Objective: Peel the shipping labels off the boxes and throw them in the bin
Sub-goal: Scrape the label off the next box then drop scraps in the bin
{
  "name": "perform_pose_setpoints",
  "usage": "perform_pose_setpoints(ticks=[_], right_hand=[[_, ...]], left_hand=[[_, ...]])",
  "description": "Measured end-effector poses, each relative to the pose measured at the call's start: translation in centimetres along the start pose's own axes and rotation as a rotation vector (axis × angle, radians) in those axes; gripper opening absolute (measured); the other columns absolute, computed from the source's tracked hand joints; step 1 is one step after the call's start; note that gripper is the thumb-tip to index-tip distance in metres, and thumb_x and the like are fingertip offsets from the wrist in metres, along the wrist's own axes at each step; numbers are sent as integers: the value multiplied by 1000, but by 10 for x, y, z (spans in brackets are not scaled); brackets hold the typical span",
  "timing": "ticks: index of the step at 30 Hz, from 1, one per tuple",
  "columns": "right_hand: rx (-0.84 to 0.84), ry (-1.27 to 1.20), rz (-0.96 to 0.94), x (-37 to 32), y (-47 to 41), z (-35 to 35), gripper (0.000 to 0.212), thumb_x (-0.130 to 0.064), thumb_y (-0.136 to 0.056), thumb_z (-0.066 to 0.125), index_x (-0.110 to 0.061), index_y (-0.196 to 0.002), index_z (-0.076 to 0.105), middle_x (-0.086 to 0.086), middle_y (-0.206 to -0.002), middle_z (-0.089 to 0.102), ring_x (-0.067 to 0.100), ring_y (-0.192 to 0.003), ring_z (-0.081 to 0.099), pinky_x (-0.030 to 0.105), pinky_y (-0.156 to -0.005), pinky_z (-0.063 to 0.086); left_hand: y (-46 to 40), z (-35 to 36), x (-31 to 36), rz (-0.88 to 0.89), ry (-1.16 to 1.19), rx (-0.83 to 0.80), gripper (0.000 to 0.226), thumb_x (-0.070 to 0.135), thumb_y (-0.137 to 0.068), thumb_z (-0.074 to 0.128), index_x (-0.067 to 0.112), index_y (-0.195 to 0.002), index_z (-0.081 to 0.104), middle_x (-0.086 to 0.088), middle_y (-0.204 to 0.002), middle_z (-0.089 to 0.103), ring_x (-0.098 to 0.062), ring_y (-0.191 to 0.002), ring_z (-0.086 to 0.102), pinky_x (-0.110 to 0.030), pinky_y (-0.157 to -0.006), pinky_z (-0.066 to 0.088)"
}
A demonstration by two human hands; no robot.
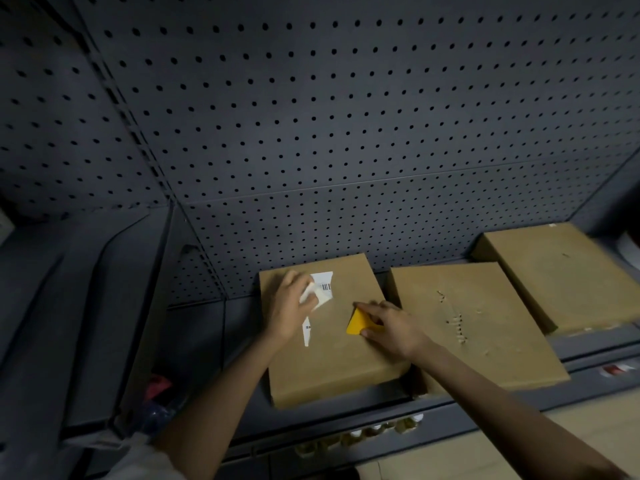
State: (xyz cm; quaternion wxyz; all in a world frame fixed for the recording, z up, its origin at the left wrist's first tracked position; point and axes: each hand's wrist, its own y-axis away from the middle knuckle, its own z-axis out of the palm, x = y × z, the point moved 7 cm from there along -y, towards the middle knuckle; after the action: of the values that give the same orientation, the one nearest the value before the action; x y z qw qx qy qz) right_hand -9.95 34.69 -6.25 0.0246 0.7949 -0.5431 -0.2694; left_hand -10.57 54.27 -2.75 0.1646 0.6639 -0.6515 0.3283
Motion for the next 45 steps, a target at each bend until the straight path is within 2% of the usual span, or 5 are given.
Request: perform_pose_setpoints(ticks=[15,22,29,33,45], right_hand=[[-42,83,-19,-11,0,-5,58,-38,-92,53,-40,-143,26,5,-152,28,26,-134,38,37,-103,38],[-29,49,-72,-16,4,-11,60,-36,-91,55,-42,-143,26,4,-149,33,24,-132,39,33,-103,37],[-26,80,-153,-30,7,1,64,-44,-88,54,-51,-141,20,-1,-145,38,21,-125,46,34,-94,45],[-35,83,-193,-44,4,9,63,-43,-89,54,-45,-143,21,1,-145,38,23,-126,46,33,-95,42],[40,127,-210,-74,-9,10,59,-43,-85,61,-36,-139,38,-5,-136,52,20,-118,54,32,-87,47]], left_hand=[[-42,-73,27,-48,182,389,8,6,-84,55,9,-84,47,-3,-80,48,-14,-65,41,-24,-50,28],[-13,-40,26,-3,-48,184,21,-1,-87,49,8,-105,52,-5,-95,58,-17,-71,55,-21,-52,36],[36,-39,-2,96,-347,79,33,14,-65,71,22,-52,42,3,-72,33,-22,-61,46,-30,-56,38],[49,-28,-21,20,-384,-45,38,44,-68,70,25,-60,38,4,-77,36,-17,-71,43,-33,-68,39],[61,-6,-36,0,-243,-317,34,50,-70,72,35,-97,57,8,-96,35,-10,-91,34,-29,-88,29]])
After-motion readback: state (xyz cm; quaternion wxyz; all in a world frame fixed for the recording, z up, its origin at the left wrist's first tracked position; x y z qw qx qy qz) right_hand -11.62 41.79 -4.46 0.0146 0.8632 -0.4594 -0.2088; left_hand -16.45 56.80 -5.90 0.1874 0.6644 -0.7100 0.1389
